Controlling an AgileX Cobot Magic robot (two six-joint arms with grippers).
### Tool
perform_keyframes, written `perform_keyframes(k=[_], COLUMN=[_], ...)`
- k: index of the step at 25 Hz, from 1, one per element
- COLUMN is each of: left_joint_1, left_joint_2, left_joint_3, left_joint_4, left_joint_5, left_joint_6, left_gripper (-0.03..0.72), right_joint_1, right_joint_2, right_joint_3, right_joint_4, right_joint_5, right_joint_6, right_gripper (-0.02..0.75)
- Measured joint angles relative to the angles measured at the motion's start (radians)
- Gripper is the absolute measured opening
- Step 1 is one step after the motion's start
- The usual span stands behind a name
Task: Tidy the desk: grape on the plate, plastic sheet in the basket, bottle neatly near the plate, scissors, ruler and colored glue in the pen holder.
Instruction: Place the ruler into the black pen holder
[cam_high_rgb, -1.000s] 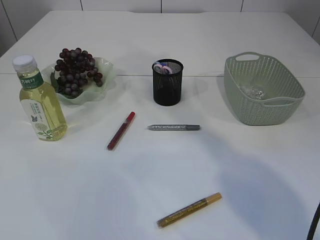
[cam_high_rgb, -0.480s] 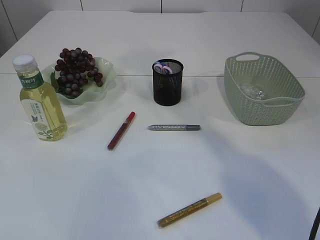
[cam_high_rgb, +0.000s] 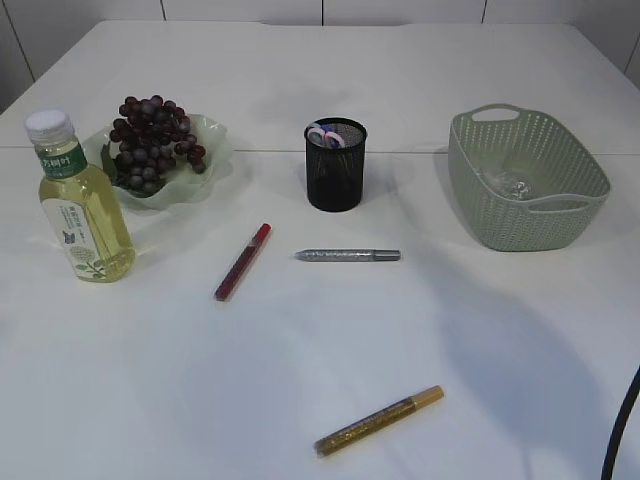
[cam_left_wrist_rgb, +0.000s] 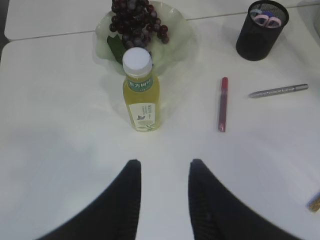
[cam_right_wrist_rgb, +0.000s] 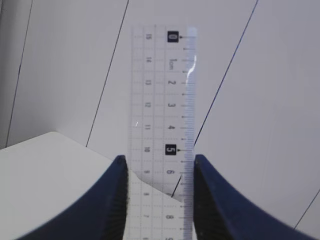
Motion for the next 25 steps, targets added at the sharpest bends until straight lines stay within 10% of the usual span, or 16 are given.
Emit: perform_keyframes(k=[14,25], left_joint_1=[0.0,0.0], left_joint_2=[0.0,0.0], left_joint_3=[0.0,0.0], left_joint_4=[0.05,0.086], left_joint_5=[-0.067,-0.1], left_joint_6=[0.0,0.0], left_gripper=[0.237,0.237], right_joint_1=[-0.067,-0.073], right_joint_2=[0.125,0.11], right_joint_3=[0.0,0.002], right_joint_4=[-0.004,0.162], right_joint_5=[-0.139,0.141], right_joint_6=[0.023,-0.012], right_gripper=[0.305,0.305])
